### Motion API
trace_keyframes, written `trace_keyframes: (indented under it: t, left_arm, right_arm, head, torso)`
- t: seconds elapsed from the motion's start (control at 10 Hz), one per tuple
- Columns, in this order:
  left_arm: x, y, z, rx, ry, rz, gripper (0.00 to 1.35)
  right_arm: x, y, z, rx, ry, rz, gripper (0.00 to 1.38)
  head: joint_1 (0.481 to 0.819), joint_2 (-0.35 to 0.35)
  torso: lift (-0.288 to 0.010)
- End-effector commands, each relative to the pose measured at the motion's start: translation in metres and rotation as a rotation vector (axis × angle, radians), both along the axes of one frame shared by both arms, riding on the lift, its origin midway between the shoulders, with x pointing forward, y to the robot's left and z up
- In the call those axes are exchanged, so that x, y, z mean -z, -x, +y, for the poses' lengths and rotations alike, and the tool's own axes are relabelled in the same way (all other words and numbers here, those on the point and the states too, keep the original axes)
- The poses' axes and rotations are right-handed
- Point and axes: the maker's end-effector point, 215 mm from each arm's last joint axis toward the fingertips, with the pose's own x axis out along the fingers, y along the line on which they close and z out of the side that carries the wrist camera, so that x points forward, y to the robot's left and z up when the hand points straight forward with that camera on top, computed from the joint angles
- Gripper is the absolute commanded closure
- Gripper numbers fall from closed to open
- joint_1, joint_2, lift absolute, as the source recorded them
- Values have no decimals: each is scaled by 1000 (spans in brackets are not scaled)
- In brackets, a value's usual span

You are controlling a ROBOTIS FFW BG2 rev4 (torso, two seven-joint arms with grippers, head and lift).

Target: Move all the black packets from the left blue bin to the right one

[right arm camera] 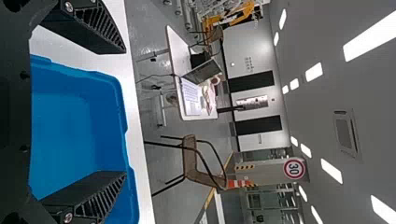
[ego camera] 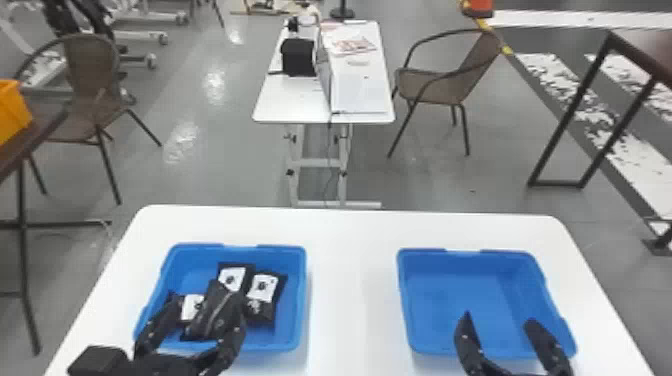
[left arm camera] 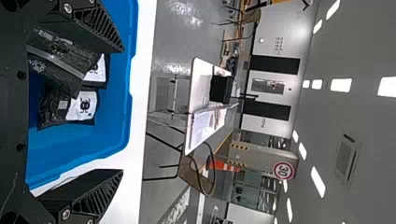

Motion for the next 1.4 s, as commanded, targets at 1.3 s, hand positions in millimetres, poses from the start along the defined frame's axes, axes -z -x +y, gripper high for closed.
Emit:
trace_keyframes:
  t: [1.3]
  left_arm:
    - [64, -59, 65, -33, -117, 433, 119]
  right_arm:
    - [1, -15, 18, -17, -81, -8, 90]
  head:
    - [695, 80]
  torso:
    - [0]
